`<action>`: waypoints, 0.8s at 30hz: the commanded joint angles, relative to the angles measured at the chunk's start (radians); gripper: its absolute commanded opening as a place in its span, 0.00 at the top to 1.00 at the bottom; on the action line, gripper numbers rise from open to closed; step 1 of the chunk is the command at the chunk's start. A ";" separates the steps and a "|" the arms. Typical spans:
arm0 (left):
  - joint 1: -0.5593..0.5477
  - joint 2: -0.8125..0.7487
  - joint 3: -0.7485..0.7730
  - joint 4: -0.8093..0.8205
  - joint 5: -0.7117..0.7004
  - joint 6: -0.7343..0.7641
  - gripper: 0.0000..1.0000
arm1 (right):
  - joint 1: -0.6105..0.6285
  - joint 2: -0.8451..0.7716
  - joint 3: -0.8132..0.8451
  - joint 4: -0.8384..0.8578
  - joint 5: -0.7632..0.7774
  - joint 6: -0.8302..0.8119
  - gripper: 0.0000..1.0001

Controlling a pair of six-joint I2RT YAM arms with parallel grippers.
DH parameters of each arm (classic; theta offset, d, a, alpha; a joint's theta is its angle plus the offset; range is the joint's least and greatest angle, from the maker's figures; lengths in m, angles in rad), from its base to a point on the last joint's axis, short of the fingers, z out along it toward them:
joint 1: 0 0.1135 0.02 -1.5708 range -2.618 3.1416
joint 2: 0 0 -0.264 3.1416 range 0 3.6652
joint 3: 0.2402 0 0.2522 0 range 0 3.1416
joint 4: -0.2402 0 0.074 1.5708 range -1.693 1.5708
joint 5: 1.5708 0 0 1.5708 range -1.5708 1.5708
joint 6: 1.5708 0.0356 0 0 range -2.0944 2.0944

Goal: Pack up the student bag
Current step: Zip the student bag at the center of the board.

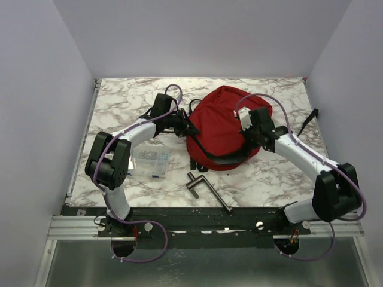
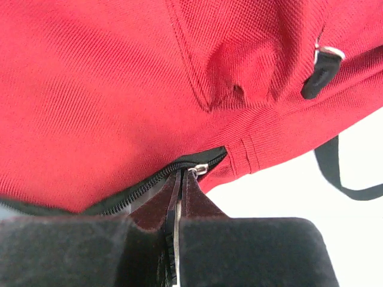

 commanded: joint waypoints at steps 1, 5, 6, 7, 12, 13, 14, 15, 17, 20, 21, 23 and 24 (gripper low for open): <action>0.005 -0.005 0.013 0.003 0.007 0.026 0.98 | 0.030 -0.154 -0.074 -0.102 -0.257 0.235 0.99; 0.005 -0.023 -0.001 0.003 0.012 0.037 0.79 | 0.037 -0.227 -0.108 -0.105 -0.250 0.275 0.99; 0.005 -0.034 -0.008 0.003 0.009 0.041 0.72 | 0.037 -0.228 -0.109 -0.097 -0.222 0.288 1.00; 0.005 -0.052 -0.015 0.003 0.008 0.046 0.66 | 0.036 -0.221 -0.101 -0.085 -0.184 0.300 1.00; 0.006 -0.212 -0.099 -0.037 -0.054 0.085 0.49 | 0.037 -0.128 -0.025 -0.068 -0.274 0.411 1.00; 0.006 -0.245 -0.117 -0.056 -0.074 0.097 0.48 | 0.037 -0.118 -0.024 -0.060 -0.288 0.436 1.00; 0.007 -0.285 -0.130 -0.089 -0.110 0.110 0.40 | 0.038 -0.108 -0.027 -0.053 -0.310 0.463 1.00; 0.006 -0.319 -0.145 -0.114 -0.136 0.140 0.30 | 0.038 -0.098 -0.028 -0.053 -0.336 0.487 0.99; 0.005 -0.401 -0.187 -0.133 -0.198 0.176 0.21 | 0.036 -0.082 -0.031 -0.056 -0.418 0.538 0.99; 0.005 -0.522 -0.255 -0.098 -0.232 0.193 0.25 | 0.038 -0.092 -0.048 -0.056 -0.566 0.609 0.99; 0.005 -0.552 -0.288 -0.065 -0.217 0.179 0.32 | 0.037 -0.106 -0.062 -0.047 -0.610 0.618 0.99; 0.001 -0.611 -0.346 0.014 -0.181 0.156 0.38 | 0.037 -0.153 -0.105 -0.024 -0.701 0.633 0.99; -0.005 -0.631 -0.374 0.055 -0.165 0.145 0.38 | 0.037 -0.181 -0.128 -0.003 -0.722 0.652 0.99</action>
